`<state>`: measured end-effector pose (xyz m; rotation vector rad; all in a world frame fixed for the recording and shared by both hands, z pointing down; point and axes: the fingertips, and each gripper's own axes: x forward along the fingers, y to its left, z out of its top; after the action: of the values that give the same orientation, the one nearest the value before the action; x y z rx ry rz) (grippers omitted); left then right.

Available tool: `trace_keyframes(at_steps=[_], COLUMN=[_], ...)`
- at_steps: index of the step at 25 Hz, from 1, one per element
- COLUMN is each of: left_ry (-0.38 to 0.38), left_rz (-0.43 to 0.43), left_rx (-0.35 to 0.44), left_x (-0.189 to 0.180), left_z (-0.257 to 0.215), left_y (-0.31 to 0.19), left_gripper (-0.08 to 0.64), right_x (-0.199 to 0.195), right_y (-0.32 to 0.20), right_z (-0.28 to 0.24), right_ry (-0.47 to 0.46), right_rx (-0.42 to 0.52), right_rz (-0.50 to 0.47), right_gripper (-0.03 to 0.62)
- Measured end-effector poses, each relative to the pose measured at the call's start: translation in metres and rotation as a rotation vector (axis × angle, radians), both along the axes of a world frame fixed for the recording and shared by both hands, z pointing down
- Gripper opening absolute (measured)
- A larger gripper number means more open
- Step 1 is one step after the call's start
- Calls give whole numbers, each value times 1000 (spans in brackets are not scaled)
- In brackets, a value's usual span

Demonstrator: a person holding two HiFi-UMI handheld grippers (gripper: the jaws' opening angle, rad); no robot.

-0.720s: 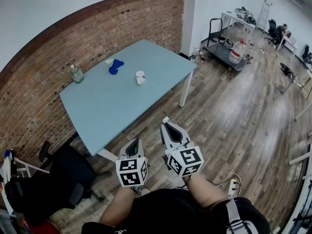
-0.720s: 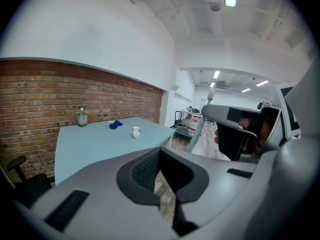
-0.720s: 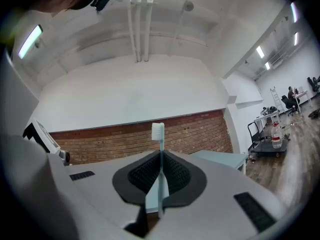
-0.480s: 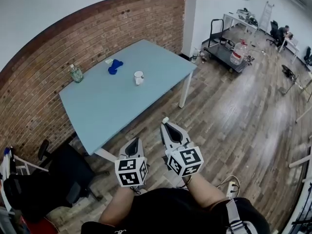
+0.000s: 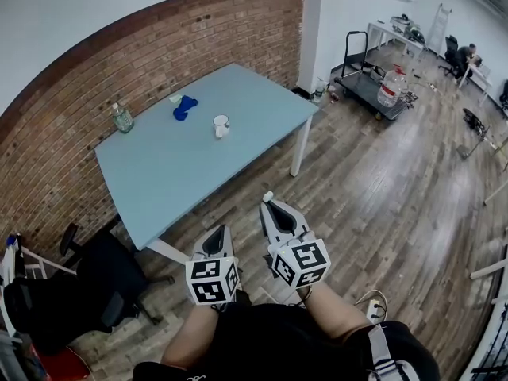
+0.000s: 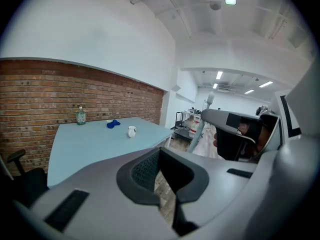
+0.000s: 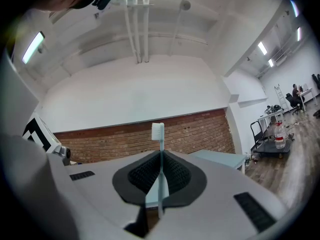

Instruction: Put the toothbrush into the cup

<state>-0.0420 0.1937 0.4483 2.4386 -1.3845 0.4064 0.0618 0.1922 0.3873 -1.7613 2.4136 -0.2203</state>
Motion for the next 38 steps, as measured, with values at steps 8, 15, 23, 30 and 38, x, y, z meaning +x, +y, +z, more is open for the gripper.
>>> trace_keyframes(at_steps=[8, 15, 23, 30, 38], left_ry=[17, 29, 57, 59, 54], left_rz=[1, 33, 27, 66, 74], left_rx=[-5, -29, -60, -68, -78], left_x=[10, 22, 20, 21, 2], left_z=[11, 24, 41, 32, 31], left_y=[-39, -106, -209, -302, -394], left_gripper=[6, 6, 6, 6, 6], right_x=[8, 16, 21, 9, 0], right_y=[-36, -101, -199, -297, -402], right_z=[12, 19, 30, 22, 18], right_ry=[17, 22, 21, 29, 11], right_rx=[-8, -19, -42, -54, -71], right_rz=[-3, 18, 28, 26, 44], right_gripper=[29, 29, 29, 29, 29])
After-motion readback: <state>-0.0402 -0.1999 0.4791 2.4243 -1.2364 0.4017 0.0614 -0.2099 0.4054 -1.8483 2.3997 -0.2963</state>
